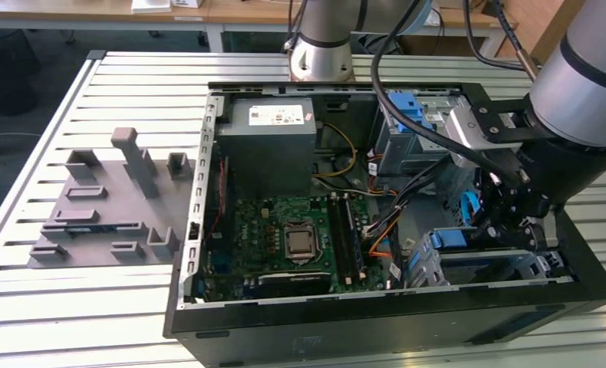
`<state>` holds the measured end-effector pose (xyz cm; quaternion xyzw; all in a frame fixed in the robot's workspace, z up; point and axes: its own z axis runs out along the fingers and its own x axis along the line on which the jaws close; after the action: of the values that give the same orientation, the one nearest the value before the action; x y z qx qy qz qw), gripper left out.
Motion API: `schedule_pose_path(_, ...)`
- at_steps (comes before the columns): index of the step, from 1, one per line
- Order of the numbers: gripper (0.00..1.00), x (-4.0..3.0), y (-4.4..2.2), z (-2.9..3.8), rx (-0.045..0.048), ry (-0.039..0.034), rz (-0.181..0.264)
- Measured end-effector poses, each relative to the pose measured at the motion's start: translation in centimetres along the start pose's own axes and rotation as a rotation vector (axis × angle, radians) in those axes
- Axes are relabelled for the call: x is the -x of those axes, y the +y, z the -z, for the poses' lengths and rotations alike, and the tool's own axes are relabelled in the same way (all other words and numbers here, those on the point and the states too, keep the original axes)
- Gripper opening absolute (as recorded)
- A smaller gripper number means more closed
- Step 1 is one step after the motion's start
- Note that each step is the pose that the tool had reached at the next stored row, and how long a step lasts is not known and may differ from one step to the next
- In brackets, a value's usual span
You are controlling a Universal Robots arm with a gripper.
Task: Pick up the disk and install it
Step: 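Insert the second disk wire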
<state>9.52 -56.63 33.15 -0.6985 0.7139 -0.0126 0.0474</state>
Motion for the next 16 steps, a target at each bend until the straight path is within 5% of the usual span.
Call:
schedule_pose_path(13, 0.23, 0.0, 0.0, 0.01, 0.0, -0.0001, 0.0)
schedule_pose_path(16, 0.3, 0.0, 0.0, 0.01, 0.0, 0.0, 0.0)
